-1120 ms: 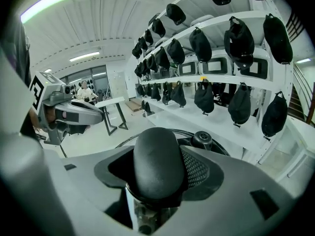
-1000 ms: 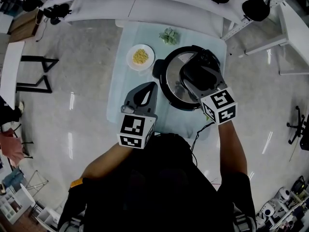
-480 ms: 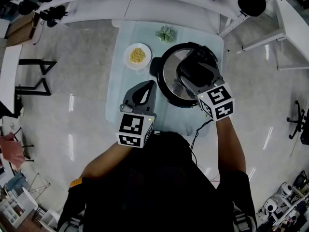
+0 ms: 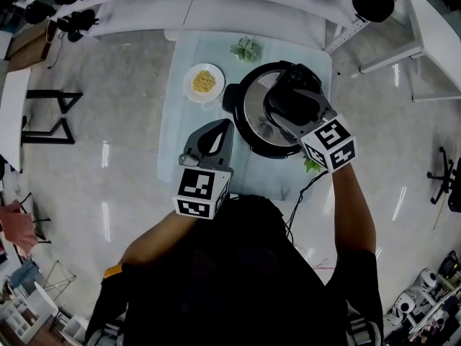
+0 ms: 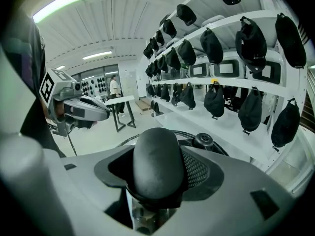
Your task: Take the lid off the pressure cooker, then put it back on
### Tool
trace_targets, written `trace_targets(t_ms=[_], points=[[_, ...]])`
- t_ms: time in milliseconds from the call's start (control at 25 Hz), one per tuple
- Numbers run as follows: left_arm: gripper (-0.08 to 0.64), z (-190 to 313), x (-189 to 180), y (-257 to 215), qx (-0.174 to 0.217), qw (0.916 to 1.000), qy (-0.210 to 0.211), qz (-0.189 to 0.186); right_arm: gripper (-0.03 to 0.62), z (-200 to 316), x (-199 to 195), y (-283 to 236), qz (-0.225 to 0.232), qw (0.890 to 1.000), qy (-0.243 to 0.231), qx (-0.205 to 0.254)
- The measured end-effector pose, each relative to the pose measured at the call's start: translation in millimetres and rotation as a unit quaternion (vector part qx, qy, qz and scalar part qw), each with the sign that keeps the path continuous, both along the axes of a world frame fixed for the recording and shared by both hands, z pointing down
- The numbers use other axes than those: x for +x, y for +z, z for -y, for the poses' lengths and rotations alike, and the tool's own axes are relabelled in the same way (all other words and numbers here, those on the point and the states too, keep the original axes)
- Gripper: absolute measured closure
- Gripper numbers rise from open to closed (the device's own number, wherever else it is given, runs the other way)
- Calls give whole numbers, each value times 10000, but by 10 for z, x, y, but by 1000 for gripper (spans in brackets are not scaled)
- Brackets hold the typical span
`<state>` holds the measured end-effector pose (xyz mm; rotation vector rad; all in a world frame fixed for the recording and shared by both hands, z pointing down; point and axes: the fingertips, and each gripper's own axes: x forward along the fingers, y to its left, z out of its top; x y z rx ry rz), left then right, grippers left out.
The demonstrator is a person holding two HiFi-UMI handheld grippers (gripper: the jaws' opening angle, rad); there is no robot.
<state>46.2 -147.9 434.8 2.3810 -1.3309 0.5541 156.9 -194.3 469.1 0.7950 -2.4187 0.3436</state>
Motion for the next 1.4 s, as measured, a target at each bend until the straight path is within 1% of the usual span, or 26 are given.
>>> trace_targets(t_ms=[200,400,600,680,840,960,1200,1400], points=[[552,-23,40,-23,17,10000,35,-35,304,10,0,8,-31,9999,158,7],[554,-45,4,-45,43,10000,5,-50,304,1,5,10,-51,9986,519,28],[552,-69,-23,-46,44,9999,-8,-99,301,16,6,15,-91,9962,846,174],[554,-82,-32,-49,37,9999,-13,-124,299,18,7,10,-92,9958,885,219],[552,-108,-64,-56,32,9999,-33,-140,299,8,2,6,-79,9968,755,256],[554,-123,-66,-77,49,9999,-17,-154,299,4,-5,17,-142,9966,764,259],[552,-163,-120,-99,53,9999,14,-127,292,-27,0,-6,-261,9926,1041,570],[552,-154,-138,-87,41,9999,22,-90,285,-114,112,-30,-303,9874,1391,691]])
